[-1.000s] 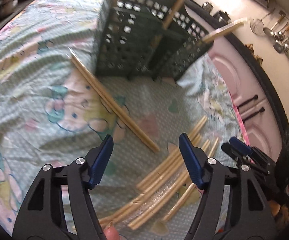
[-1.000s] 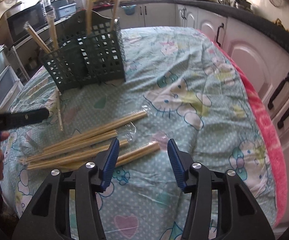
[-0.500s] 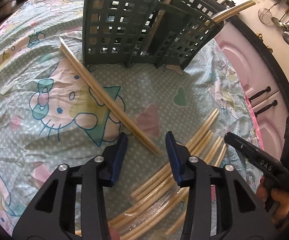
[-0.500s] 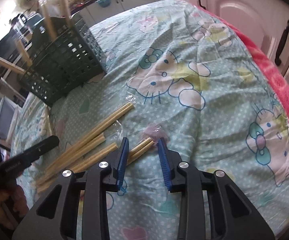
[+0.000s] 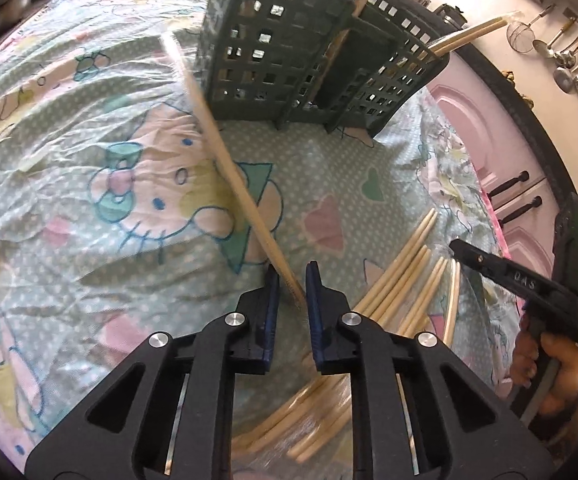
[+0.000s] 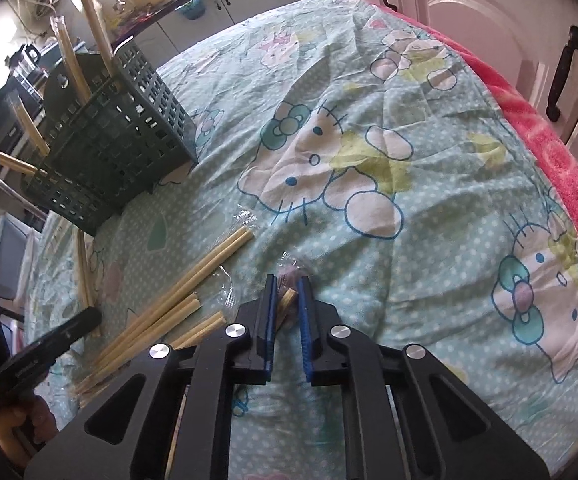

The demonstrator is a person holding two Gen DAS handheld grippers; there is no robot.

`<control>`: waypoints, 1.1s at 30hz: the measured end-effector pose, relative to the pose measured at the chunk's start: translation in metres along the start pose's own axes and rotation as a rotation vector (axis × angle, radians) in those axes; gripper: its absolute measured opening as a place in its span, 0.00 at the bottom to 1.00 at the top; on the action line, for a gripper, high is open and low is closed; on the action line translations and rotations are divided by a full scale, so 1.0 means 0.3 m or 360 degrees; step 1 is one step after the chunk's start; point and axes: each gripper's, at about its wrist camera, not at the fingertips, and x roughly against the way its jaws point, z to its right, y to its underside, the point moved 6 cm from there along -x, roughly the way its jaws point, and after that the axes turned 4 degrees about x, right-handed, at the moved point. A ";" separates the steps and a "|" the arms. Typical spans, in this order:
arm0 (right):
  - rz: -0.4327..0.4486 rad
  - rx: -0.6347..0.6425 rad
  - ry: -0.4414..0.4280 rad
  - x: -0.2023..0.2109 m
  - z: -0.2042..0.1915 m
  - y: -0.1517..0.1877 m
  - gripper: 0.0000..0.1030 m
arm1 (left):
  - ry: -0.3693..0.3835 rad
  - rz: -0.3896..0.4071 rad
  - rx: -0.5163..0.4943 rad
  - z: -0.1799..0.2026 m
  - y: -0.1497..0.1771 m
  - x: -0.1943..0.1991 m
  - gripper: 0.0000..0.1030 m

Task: Organize utensils
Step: 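Close the left gripper on a chopstick while the right gripper grasps another chopstick, then lift both held chopsticks and carry them above the green basket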

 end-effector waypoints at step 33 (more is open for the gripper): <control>0.0729 0.0506 -0.0299 0.456 -0.346 -0.175 0.05 | -0.0249 0.0590 -0.0229 -0.088 -0.022 0.567 0.03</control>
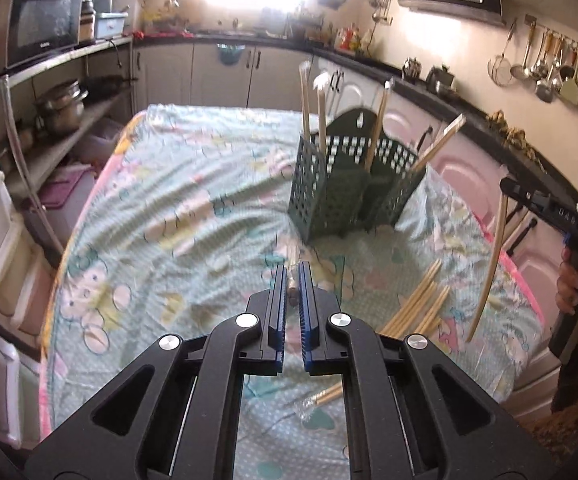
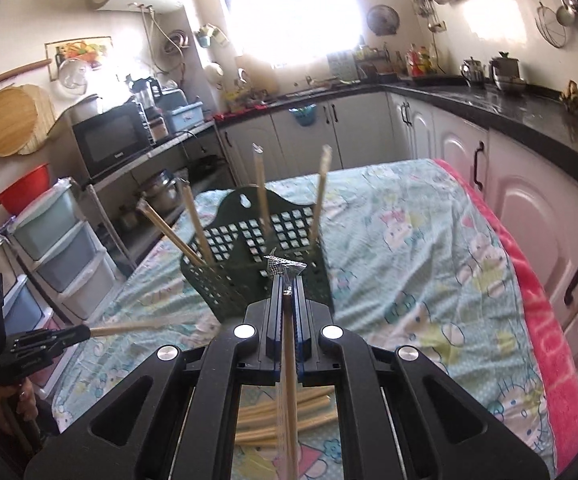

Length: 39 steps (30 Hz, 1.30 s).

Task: Organize utensils
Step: 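Lift both held chopsticks and carry them above the green basket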

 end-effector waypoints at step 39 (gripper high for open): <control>0.0742 0.0310 -0.0023 0.133 -0.155 -0.590 0.05 | 0.0219 0.0460 -0.0227 0.289 -0.565 0.182 0.03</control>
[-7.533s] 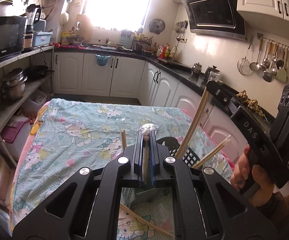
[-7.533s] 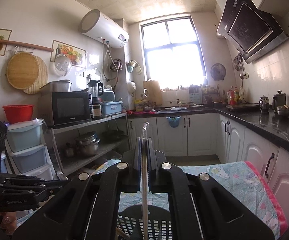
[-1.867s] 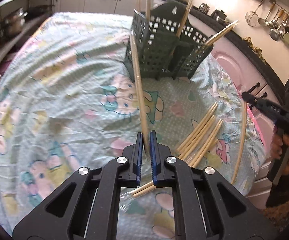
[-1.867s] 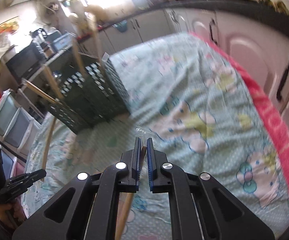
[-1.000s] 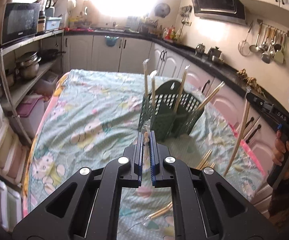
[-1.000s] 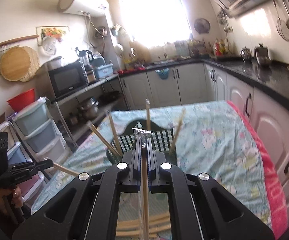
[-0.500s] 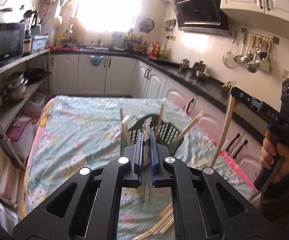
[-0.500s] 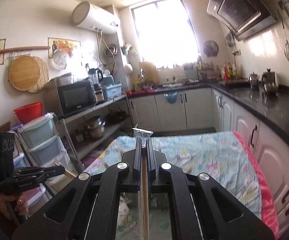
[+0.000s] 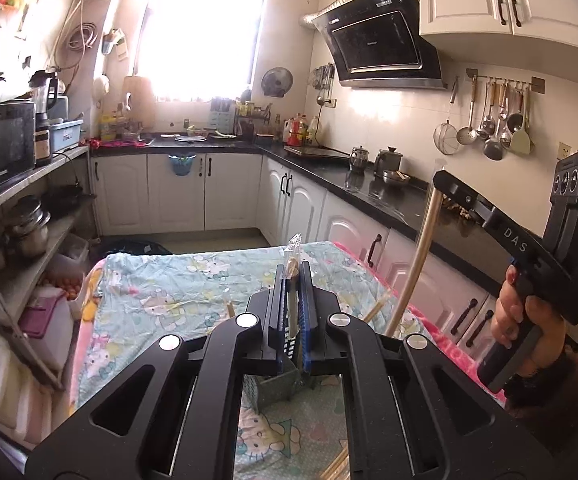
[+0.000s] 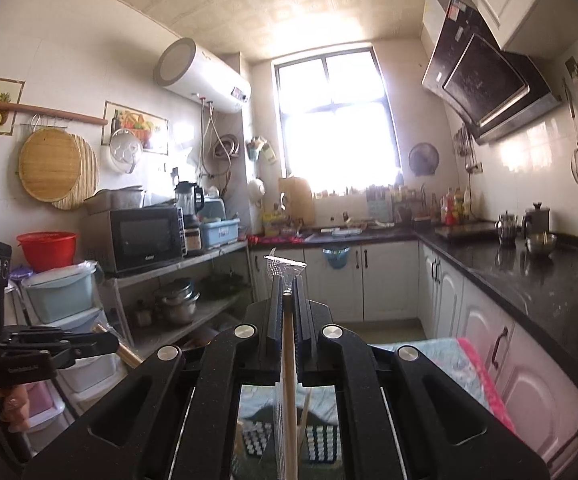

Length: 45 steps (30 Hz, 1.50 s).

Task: Organize utensils
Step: 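Lift both held chopsticks and carry them above the green basket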

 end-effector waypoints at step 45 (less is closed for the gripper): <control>-0.0152 -0.0001 0.0220 -0.358 0.080 0.382 0.05 | -0.0077 -0.0357 0.0136 -0.110 0.227 -0.373 0.03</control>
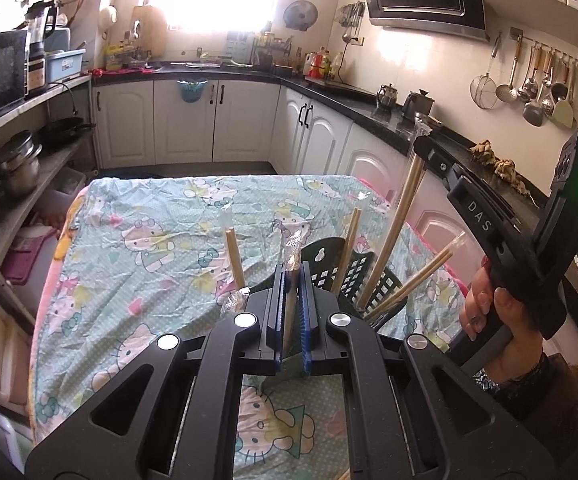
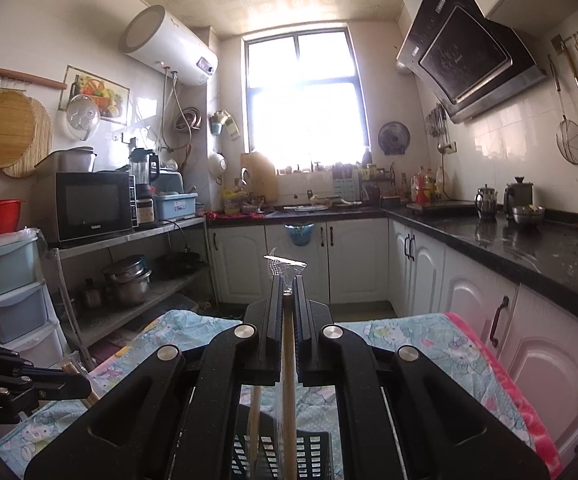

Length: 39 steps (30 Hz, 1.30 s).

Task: Organize utensils
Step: 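Lift both held chopsticks and carry them above the green basket, then open the left gripper over the basket while the right gripper opens too, then move both open tools back toward the remaining chopsticks on the sheet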

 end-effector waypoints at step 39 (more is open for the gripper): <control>-0.0184 -0.0024 -0.0081 0.206 0.002 0.018 0.60 | 0.0022 0.0318 0.0181 -0.057 -0.017 0.246 0.90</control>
